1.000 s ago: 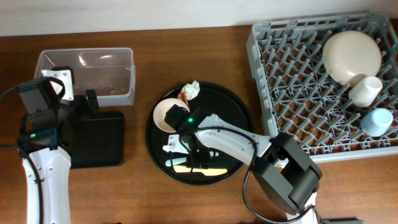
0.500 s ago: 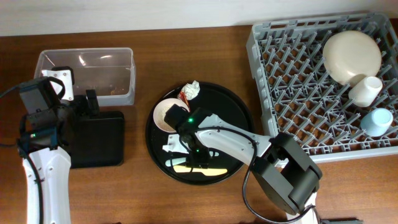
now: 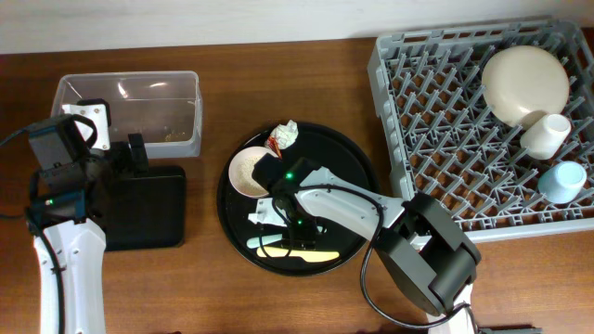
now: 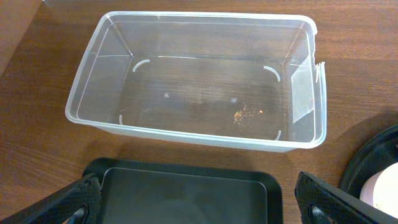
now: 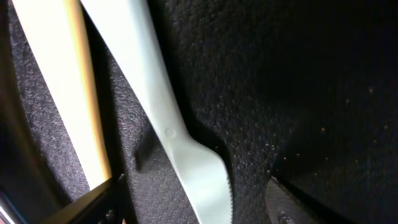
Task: Sort waste into correct bins and load items into the dishwasher rack
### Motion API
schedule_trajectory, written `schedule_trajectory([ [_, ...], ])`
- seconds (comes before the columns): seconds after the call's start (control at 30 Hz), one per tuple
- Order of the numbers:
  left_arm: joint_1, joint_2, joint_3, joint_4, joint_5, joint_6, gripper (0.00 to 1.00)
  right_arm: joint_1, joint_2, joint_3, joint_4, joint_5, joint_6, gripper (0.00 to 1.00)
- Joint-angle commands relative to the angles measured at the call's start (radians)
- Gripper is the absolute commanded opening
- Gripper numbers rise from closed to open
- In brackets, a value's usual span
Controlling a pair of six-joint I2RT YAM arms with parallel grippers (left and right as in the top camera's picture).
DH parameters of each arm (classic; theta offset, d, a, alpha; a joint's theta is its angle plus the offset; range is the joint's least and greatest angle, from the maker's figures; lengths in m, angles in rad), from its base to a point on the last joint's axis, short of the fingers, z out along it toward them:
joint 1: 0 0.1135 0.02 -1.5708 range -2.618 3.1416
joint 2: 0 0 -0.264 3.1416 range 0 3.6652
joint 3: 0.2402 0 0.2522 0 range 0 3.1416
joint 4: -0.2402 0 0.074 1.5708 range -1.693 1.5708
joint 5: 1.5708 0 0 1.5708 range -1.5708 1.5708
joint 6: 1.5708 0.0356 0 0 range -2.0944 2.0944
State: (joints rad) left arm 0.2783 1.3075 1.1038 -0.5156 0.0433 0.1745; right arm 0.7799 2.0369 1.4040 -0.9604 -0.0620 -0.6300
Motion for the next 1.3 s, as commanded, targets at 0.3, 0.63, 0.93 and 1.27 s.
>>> schedule_trajectory([
  [0.3, 0.005, 0.000, 0.021, 0.002, -0.006, -0.013, 0.99, -0.003, 0.014, -0.008, 0.024, -0.016, -0.009, 0.58],
  [0.63, 0.005, 0.000, 0.021, 0.002, -0.006, -0.013, 0.99, -0.041, 0.025, -0.011, 0.054, -0.068, -0.052, 0.69],
  [0.93, 0.005, 0.000, 0.021, 0.002, -0.006, -0.013, 0.99, -0.043, 0.030, -0.014, 0.045, -0.069, -0.050, 0.63],
  [1.27, 0.005, 0.000, 0.021, 0.002, -0.006, -0.013, 0.99, -0.055, 0.032, -0.015, 0.052, -0.066, -0.042, 0.33],
])
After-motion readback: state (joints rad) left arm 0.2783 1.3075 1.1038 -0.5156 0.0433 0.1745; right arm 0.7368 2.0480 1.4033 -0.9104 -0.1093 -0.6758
